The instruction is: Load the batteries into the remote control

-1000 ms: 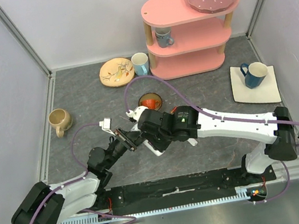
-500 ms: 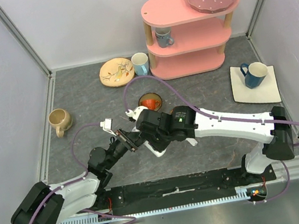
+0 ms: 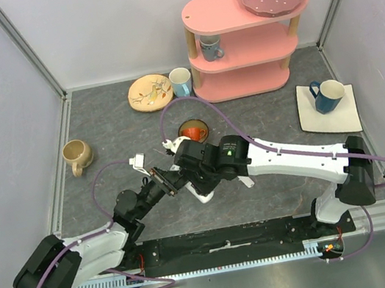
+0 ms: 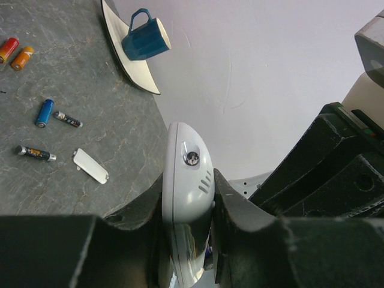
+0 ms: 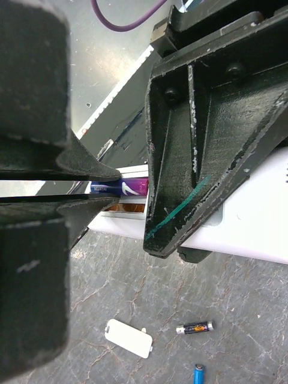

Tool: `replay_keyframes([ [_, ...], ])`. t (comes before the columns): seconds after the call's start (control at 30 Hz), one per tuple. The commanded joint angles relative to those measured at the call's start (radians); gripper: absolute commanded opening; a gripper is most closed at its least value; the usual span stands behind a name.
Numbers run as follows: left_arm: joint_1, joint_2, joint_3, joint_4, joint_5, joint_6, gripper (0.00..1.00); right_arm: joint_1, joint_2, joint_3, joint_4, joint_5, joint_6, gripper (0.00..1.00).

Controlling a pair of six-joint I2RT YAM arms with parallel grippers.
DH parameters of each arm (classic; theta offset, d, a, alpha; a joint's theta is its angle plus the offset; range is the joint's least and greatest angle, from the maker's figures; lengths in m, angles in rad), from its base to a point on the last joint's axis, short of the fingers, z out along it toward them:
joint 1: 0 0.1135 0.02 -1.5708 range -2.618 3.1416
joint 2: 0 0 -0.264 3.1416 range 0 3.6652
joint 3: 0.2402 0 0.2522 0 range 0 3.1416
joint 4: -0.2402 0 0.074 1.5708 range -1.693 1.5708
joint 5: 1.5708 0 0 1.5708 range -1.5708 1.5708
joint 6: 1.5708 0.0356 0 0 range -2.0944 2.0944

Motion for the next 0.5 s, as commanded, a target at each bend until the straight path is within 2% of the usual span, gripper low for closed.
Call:
replay_keyframes([
  [0.0,-0.030,-0.041,-0.064,0.110,0.034,-0.007,0.02,-0.008,0.016,0.008,0.165,-0.001,0.027,0.10],
  [0.47,-0.029,-0.082,-0.059,0.011,-0.001,0.003,0.02,-0.009,0.003,-0.008,0.144,0.003,0.023,0.23],
])
